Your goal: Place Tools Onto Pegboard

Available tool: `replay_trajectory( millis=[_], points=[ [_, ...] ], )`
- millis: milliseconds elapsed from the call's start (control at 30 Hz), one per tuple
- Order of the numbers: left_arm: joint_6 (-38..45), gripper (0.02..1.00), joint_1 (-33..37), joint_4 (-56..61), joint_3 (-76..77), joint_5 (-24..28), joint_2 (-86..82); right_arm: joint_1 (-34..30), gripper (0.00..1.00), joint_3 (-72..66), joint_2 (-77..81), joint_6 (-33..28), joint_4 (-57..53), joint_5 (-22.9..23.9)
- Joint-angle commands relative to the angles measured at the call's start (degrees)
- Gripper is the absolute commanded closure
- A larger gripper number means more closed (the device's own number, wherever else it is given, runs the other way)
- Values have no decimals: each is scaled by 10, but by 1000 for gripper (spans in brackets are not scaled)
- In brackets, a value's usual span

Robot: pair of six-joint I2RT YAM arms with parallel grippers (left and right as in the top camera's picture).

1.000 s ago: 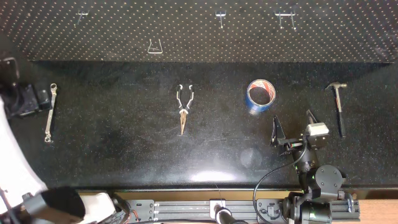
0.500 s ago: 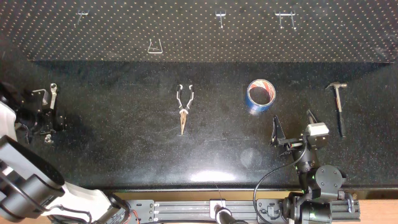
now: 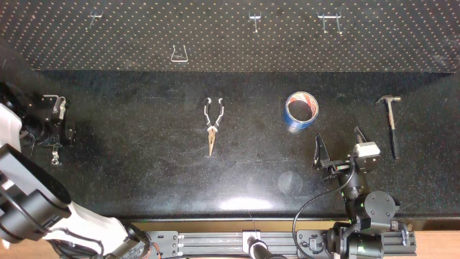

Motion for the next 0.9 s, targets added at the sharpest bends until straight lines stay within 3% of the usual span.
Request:
replay_trajectory(
  millis=[33, 200, 233, 300, 333, 600, 733, 900],
  points=[
    [3, 23, 7, 5, 10, 2, 31, -1, 47, -3, -4, 4, -1, -5],
    [-24, 34, 10, 3, 10, 12, 55, -1, 49, -3, -4, 4, -1, -5],
    [-24, 185, 10, 5, 10, 13, 56, -1, 47, -3, -4, 4, -1, -5],
    [-23, 919, 10, 6, 10, 12, 57, -1, 47, -3, -4, 4, -1, -5],
    [-24, 989, 10, 7, 10, 12, 57, -1, 47, -3, -4, 4, -1, -5],
    [-24, 989, 9, -20, 10, 12, 39, -1, 47, -3, -4, 4, -1, -5],
    [-75, 989, -2, -75, 1, 15, -116, -1, 47, -3, -4, 4, -1, -5],
    [-172, 989, -88, -62, -131, 8, -368, -1, 49, -3, -4, 4, -1, -5]
  ],
)
